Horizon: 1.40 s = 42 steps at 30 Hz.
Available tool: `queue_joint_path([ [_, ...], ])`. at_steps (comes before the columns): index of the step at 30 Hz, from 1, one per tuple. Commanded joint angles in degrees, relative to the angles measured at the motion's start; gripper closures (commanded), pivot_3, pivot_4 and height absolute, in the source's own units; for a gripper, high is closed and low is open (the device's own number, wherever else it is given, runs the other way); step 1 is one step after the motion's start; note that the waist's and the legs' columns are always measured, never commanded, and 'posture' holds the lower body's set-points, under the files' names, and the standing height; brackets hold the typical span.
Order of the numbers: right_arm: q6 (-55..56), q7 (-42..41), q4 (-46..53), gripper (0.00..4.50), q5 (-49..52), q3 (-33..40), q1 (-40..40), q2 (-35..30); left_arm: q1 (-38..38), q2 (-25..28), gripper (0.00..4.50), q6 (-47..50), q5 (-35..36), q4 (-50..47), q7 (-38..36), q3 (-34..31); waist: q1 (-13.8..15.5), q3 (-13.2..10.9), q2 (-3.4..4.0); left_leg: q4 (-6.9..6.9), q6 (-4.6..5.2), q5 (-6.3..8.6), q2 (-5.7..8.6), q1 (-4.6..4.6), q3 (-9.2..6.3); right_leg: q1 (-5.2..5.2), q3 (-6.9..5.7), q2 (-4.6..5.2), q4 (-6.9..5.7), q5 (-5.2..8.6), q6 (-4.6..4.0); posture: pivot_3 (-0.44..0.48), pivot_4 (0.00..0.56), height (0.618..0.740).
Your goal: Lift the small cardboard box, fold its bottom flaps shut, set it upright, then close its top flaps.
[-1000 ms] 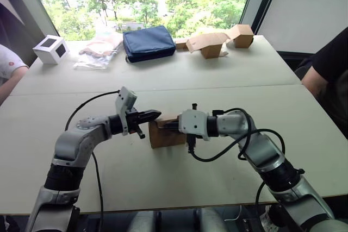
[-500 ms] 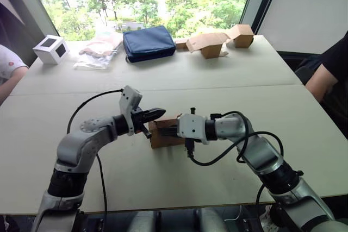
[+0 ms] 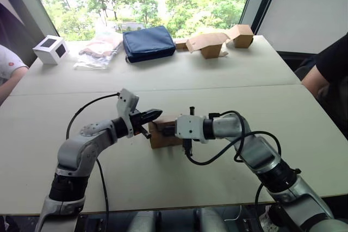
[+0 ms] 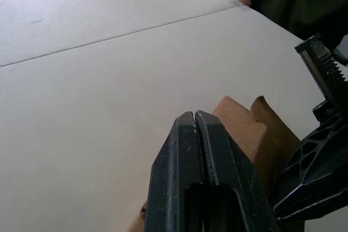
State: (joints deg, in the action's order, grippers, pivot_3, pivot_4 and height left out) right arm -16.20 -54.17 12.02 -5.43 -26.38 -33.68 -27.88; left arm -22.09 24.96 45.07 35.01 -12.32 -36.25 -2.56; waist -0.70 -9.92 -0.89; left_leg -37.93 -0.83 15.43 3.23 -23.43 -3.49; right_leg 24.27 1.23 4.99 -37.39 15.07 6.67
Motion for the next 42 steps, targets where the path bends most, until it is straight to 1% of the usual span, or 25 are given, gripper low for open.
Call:
queue_joint_path([
  [1,0.93,1.18,-1.72,4.5,-2.91,-1.29,-0.7,0.28,0.37,0.12,4.47,-1.87,0.33,-0.25,-0.75,-1.36,0.04,0.0,0.0,0.0,0.0,0.0,0.0,0.0,-0.01,0.0,0.0,0.0,0.0,0.0,0.0,0.0,0.15,0.74],
  [8,2.49,1.82,-2.68,4.5,-4.77,-1.73,-0.73,0.67,1.54,0.07,4.47,-2.46,0.4,0.26,-1.12,-1.62,0.01,0.01,0.0,0.0,-0.01,0.0,0.0,0.03,-0.01,-0.03,0.0,0.0,0.0,0.0,0.0,0.0,0.15,0.74],
  [13,-0.34,-0.18,1.56,4.5,0.14,1.35,-0.34,0.93,1.75,0.05,4.47,-2.75,0.49,0.4,-1.13,-1.87,0.0,0.01,0.0,0.0,-0.01,0.0,0.0,0.03,-0.01,-0.03,0.0,0.0,0.0,0.0,0.0,0.0,0.15,0.74],
  [19,-1.95,-1.6,4.28,4.5,1.7,2.08,0.07,-0.45,2.04,-1.33,4.47,-2.45,0.65,-0.93,-0.06,-0.97,0.05,0.01,0.0,0.0,0.0,0.0,0.0,0.03,-0.01,-0.04,0.0,0.01,0.01,0.0,0.0,0.0,0.15,0.74],
  [25,-2.0,-1.22,4.75,4.5,0.68,1.12,0.92,-1.16,3.19,-3.44,4.47,-3.57,0.26,-0.94,1.64,-1.42,0.05,0.01,0.0,0.0,0.0,0.0,0.0,0.03,-0.01,-0.04,0.0,0.02,0.02,0.0,0.0,0.0,0.15,0.74],
  [33,2.67,-0.66,3.62,4.5,-4.13,-1.5,0.61,-2.13,3.87,-6.77,4.47,-2.65,3.93,-0.66,4.16,-4.2,0.07,0.01,0.0,0.0,0.0,0.0,0.0,0.03,-0.01,-0.04,0.0,0.02,0.02,0.0,0.0,0.0,0.15,0.74],
  [42,2.97,-2.4,5.42,4.5,-2.49,0.2,0.59,-2.34,3.87,-6.45,4.47,-2.23,4.6,-0.55,4.19,-4.76,0.07,0.01,0.0,0.0,0.0,0.0,0.0,0.03,-0.01,-0.05,0.0,0.01,0.02,0.0,0.0,0.0,0.15,0.74],
])
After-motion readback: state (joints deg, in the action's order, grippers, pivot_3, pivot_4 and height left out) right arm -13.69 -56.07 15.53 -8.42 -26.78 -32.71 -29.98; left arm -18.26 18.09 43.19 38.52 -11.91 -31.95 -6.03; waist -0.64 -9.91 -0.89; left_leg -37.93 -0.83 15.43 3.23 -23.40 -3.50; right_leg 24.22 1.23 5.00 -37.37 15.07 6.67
